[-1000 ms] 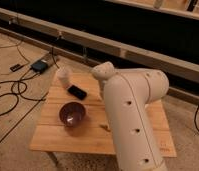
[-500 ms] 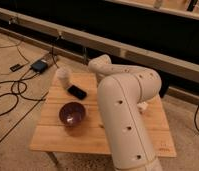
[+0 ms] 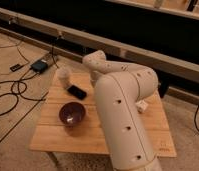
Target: Wipe the white sponge on the table
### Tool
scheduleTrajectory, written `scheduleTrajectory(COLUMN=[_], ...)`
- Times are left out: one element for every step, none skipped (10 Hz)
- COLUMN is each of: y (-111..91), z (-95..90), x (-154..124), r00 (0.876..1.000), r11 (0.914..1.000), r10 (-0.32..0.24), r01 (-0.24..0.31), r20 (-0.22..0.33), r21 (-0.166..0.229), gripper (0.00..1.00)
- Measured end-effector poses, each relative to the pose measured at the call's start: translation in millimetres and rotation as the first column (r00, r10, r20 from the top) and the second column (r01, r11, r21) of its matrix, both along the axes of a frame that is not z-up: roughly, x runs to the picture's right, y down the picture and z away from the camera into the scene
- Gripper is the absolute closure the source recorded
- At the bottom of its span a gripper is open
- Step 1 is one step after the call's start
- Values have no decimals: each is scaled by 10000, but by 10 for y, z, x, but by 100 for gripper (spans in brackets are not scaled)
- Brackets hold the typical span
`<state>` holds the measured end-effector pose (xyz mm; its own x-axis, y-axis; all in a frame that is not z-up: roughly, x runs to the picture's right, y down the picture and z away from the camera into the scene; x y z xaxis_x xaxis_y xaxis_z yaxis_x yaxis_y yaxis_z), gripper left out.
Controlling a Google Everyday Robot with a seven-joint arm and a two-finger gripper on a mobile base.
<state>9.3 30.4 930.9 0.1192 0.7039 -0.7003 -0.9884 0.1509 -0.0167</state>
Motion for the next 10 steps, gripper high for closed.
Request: scheduleTrajectory(y=[9, 23, 69, 108, 140, 186, 231, 245, 237, 233], z=[-84, -152, -223, -263, -291, -311, -334, -366, -380, -382], x=[-37, -69, -88, -87, -75, -56, -30, -16, -14, -10], r00=[9998, 9994, 9991, 9991, 9992, 9994, 9997, 9998, 9998, 9998], r11=[10000, 9999, 9999, 9999, 9999, 9999, 9999, 10000, 10000, 10000], r10=[-70, -119, -142, -144, -142, -126, -88, -33, 37, 45], r01=[69, 116, 139, 141, 140, 126, 89, 34, -37, -45], r20=[163, 313, 397, 404, 375, 324, 236, 180, 182, 178], r21=[39, 88, 90, 74, 36, -1, -53, -52, 0, 7], gripper=[33, 24, 20, 20, 20, 20, 20, 20, 20, 20])
